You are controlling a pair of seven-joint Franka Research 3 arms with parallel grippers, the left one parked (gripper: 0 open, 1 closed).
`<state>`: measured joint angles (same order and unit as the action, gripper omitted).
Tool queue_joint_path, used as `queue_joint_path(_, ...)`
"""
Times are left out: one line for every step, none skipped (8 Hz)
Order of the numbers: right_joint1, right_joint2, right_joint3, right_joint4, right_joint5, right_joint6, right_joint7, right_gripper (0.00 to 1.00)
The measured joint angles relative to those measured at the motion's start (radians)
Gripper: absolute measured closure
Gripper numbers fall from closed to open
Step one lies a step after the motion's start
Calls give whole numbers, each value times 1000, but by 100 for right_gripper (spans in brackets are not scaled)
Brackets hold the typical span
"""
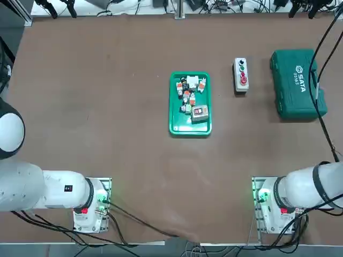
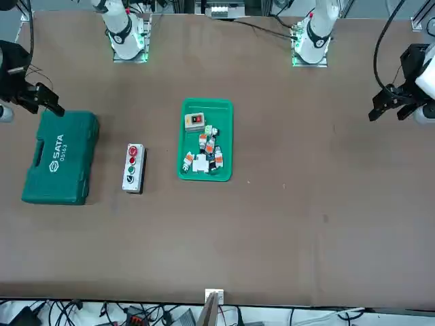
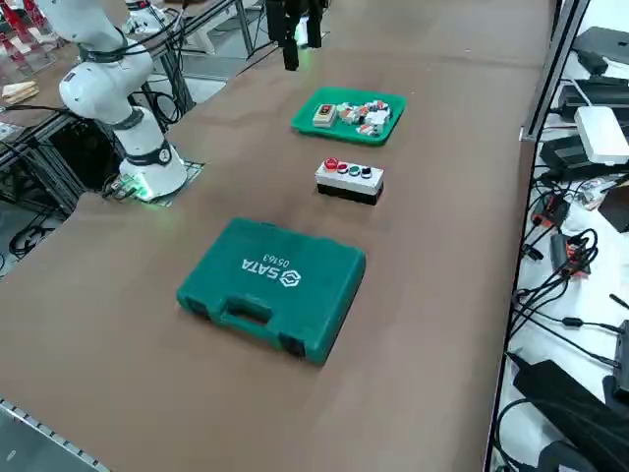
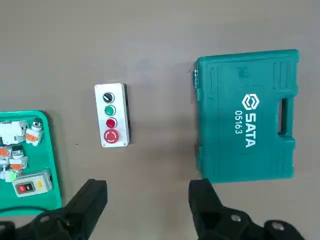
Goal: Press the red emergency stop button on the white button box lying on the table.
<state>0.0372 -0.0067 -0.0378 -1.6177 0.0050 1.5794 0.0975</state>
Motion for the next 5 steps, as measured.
queue_joint_path(0, 1, 0, 0, 0, -2, 0, 0)
queue_joint_path(0, 3, 0, 0, 0, -3, 0, 0)
queue_joint_path(0, 10, 0, 0, 0, -3, 1, 0)
queue_joint_path(0, 22, 0, -1, 2, -4, 4, 0)
queue_joint_path(1, 37, 2, -1, 4, -4, 5, 5)
